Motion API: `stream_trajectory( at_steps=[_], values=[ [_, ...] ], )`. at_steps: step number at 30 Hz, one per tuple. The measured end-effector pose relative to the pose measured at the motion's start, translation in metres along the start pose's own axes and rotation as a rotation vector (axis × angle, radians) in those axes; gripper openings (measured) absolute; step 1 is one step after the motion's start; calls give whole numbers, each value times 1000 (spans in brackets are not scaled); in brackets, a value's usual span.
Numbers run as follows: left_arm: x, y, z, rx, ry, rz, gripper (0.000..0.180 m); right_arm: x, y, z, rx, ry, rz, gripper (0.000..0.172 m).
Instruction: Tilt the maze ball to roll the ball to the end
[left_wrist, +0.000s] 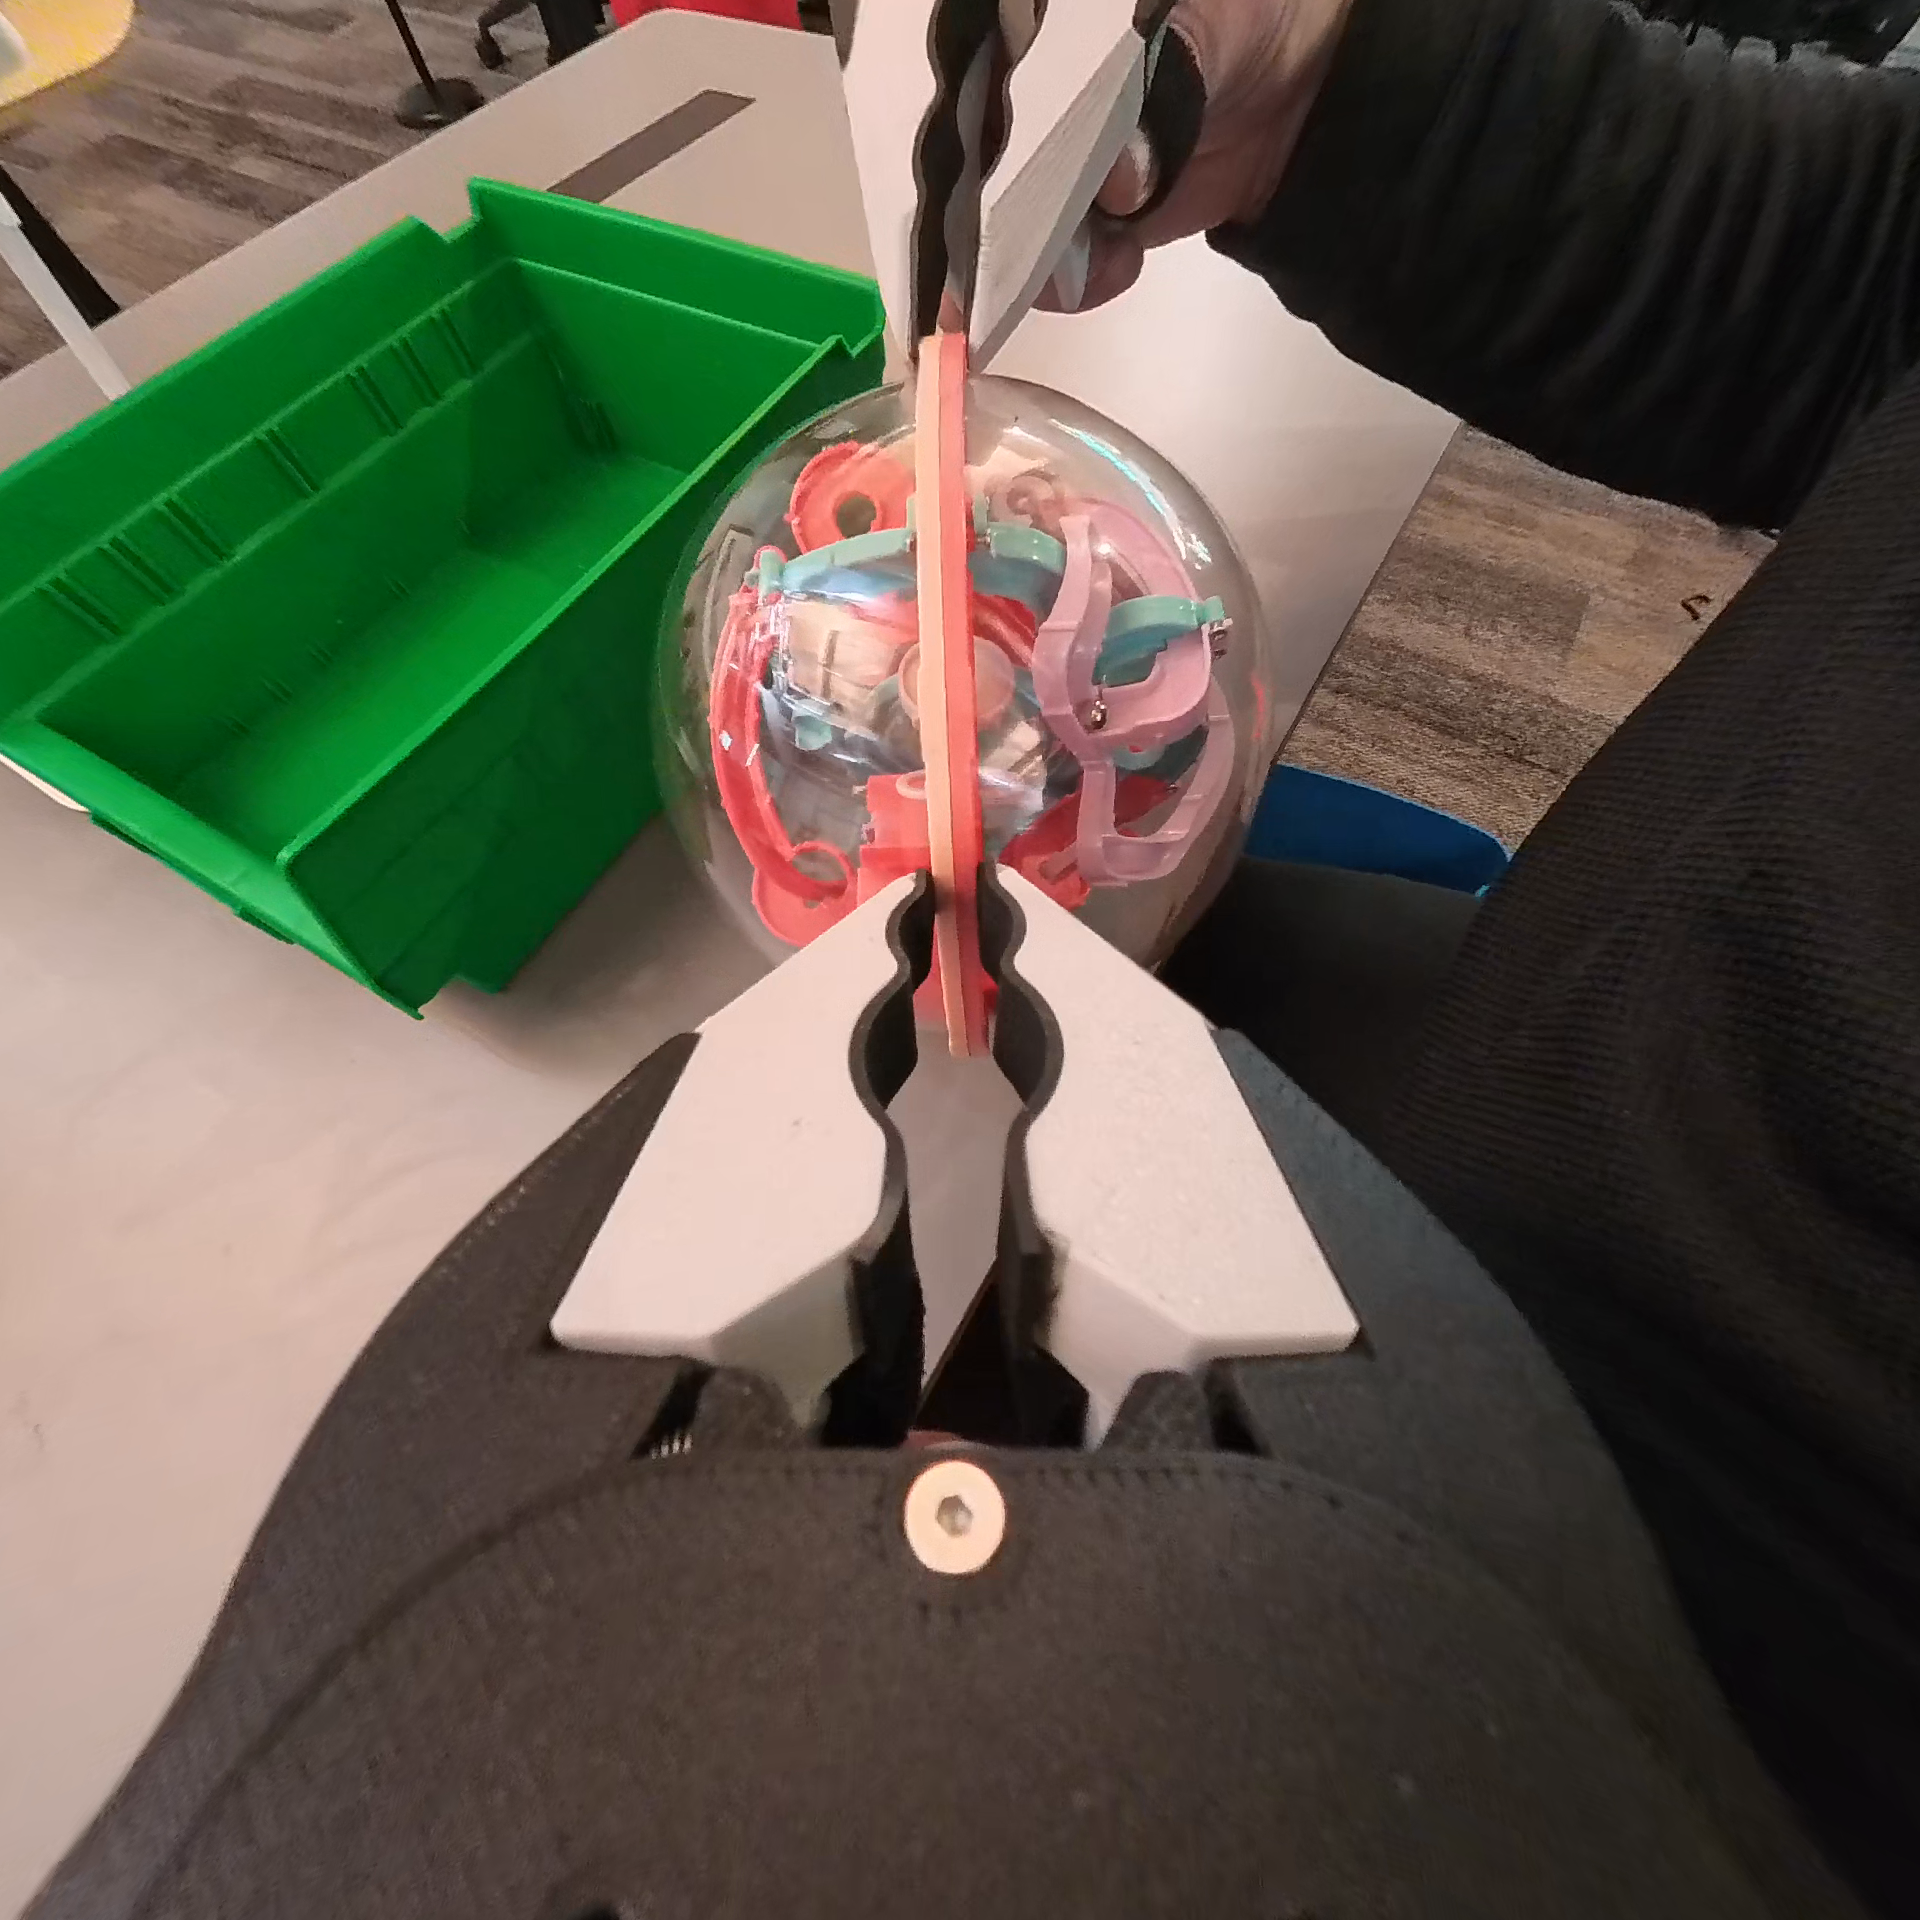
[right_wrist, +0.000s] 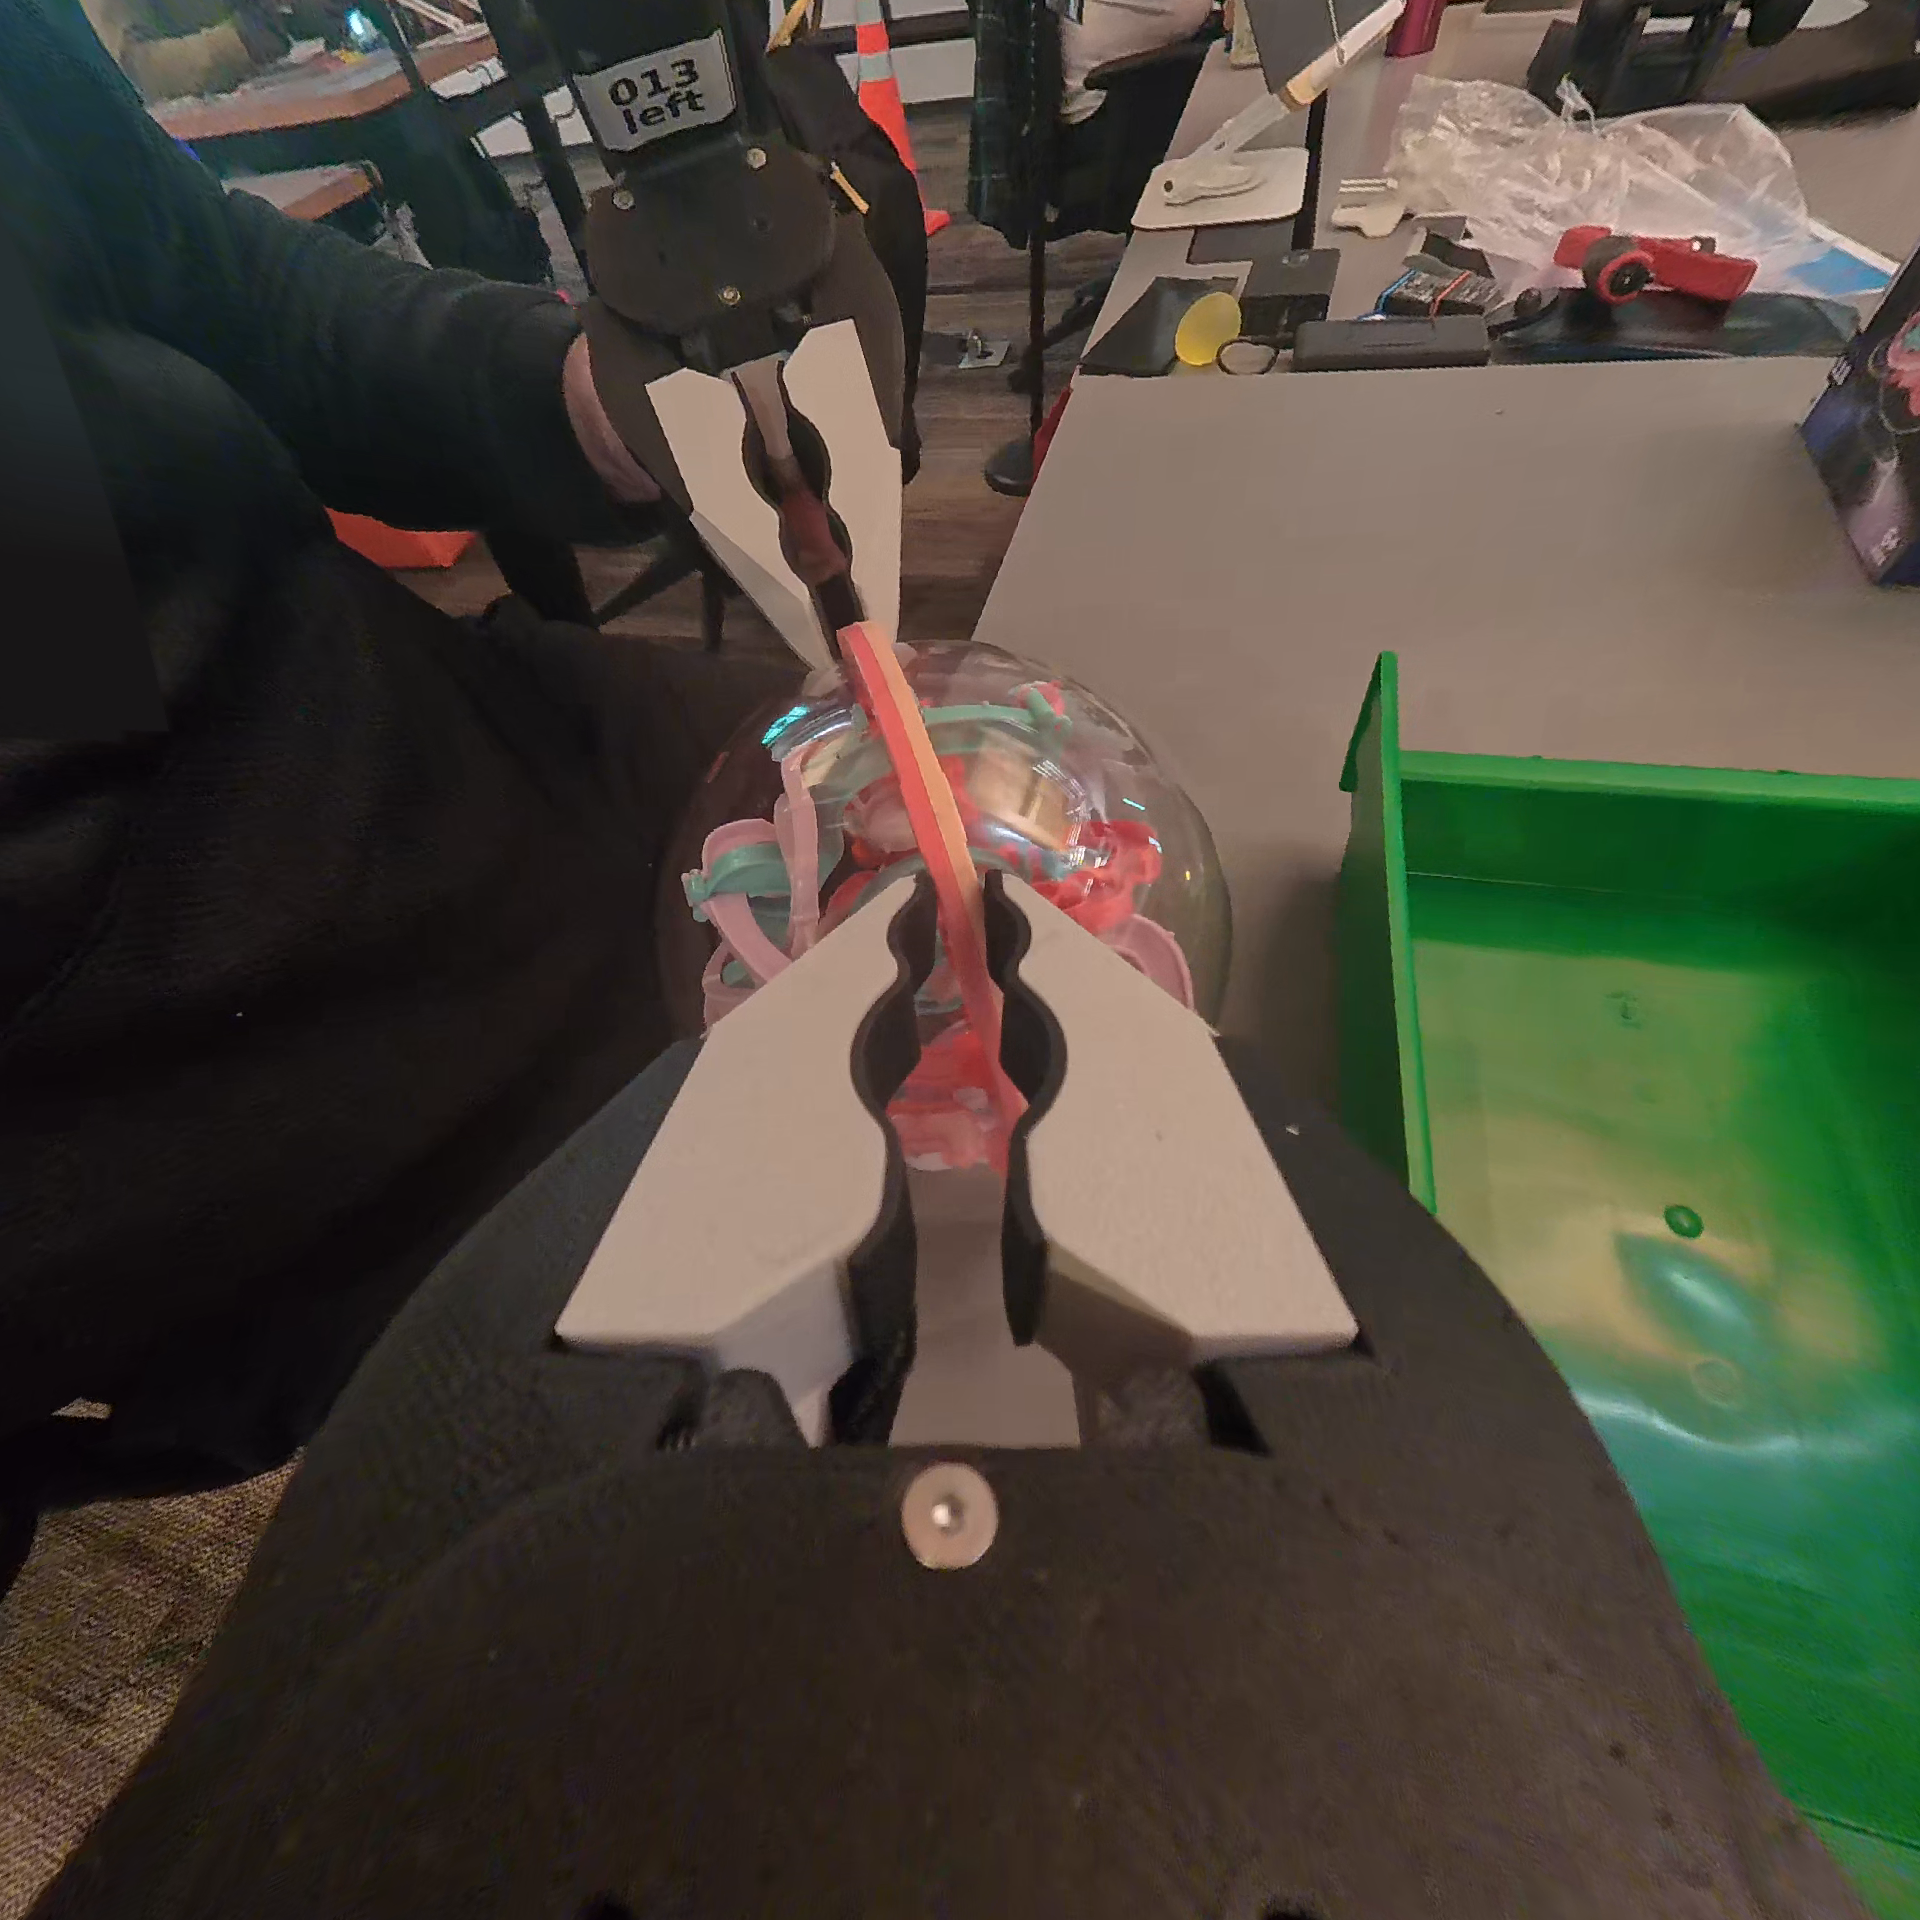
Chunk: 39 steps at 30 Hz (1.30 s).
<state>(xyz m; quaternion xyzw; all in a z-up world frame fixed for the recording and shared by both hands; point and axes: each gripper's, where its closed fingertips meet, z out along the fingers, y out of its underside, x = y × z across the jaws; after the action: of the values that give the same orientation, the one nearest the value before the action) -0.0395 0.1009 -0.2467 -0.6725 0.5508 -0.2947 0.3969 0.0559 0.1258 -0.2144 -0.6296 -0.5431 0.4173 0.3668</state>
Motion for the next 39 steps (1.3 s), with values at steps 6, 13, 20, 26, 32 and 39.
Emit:
stream_trajectory(
  at_steps=[6,13,20,26,32,39],
  values=[
    [-1,-3,0,5,17,-20,6,4,1,-1,0,-2,31,8],
    [-2,-8,-1,20,56,-66,5,6,0,-4,13,-15,77,8],
    [-5,-12,0,23,99,-117,5,10,3,-5,13,-23,131,8],
    [-7,-12,3,24,125,-150,5,13,6,-6,4,-23,160,8],
    [-8,-8,7,-6,157,-178,6,18,8,-5,-5,-14,187,8],
    [-11,-9,8,2,184,-227,6,21,11,-5,-5,-17,214,8]
  ],
)
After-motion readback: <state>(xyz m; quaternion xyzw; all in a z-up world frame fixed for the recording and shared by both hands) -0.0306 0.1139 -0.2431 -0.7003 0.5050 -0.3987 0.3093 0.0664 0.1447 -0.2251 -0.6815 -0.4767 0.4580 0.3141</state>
